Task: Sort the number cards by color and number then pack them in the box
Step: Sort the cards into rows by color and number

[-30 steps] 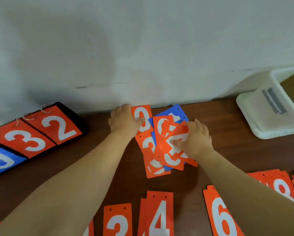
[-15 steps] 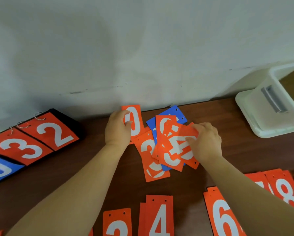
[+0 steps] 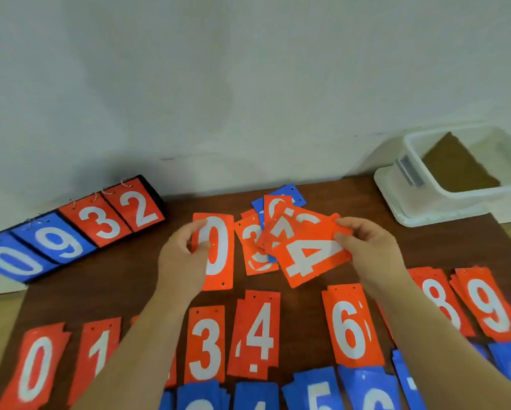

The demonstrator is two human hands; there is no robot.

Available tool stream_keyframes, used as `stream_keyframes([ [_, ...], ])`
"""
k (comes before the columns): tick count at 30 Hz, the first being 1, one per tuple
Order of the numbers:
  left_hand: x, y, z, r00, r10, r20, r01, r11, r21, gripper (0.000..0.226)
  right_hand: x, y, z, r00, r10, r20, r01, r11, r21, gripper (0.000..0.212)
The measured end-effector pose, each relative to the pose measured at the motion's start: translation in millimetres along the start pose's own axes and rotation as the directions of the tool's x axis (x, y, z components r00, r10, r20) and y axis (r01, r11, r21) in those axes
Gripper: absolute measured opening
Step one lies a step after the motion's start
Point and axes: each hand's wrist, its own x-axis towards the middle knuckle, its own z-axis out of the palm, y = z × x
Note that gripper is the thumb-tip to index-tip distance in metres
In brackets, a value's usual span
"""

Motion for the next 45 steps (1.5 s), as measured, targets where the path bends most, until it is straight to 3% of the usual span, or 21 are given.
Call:
stream_keyframes([
  [4,-95,14,0,0.993,-0.001,0.119,0.007,0.999,-0.049,0.038,-73,-4,-40,0.972,0.047,0.231,-0.039,0.998,-0.040,0.026],
  [12,-238,46,6,0.890,0.210,0.405,-0.211,0.977,-0.045,0.026,-180,-1,-107,0.907,0.008,0.422,0.103,0.965,-0.240,0.018],
  [16,-273,59,-5,0.835,0.269,0.480,-0.307,0.952,0.001,0.018,-205,-3,-129,0.880,-0.007,0.476,0.155,0.949,-0.274,0.019],
  [21,-297,67,-15,0.819,0.264,0.510,-0.346,0.935,0.072,0.017,-234,-7,-133,0.839,-0.025,0.543,0.210,0.937,-0.280,0.015],
  [24,-302,64,-21,0.824,0.248,0.510,-0.317,0.947,0.051,0.019,-243,-5,-131,0.832,-0.037,0.554,0.226,0.934,-0.277,0.015],
  [27,-298,53,-31,0.837,0.191,0.514,-0.196,0.980,-0.045,0.020,-245,-5,-122,0.882,-0.099,0.461,0.227,0.946,-0.231,0.019],
  [31,-288,37,-48,0.892,0.167,0.421,-0.059,0.965,-0.257,0.029,-243,-10,-100,0.942,-0.197,0.270,0.247,0.954,-0.167,0.021],
  [35,-283,27,-55,0.988,0.108,0.109,-0.043,0.877,-0.478,0.031,-243,-14,-64,0.952,-0.237,0.196,0.265,0.955,-0.132,0.019],
  [38,-273,23,-64,0.995,0.059,-0.085,-0.093,0.862,-0.498,0.025,-245,-19,-35,0.951,-0.245,0.189,0.272,0.953,-0.132,0.020],
  [42,-241,27,-97,0.993,0.003,-0.115,-0.069,0.817,-0.573,0.023,-242,-31,-16,0.928,-0.281,0.245,0.335,0.916,-0.220,0.020],
  [45,-213,26,-121,0.989,0.150,-0.008,-0.143,0.926,-0.350,0.026,-237,-44,-11,0.916,-0.272,0.294,0.363,0.876,-0.319,0.023],
])
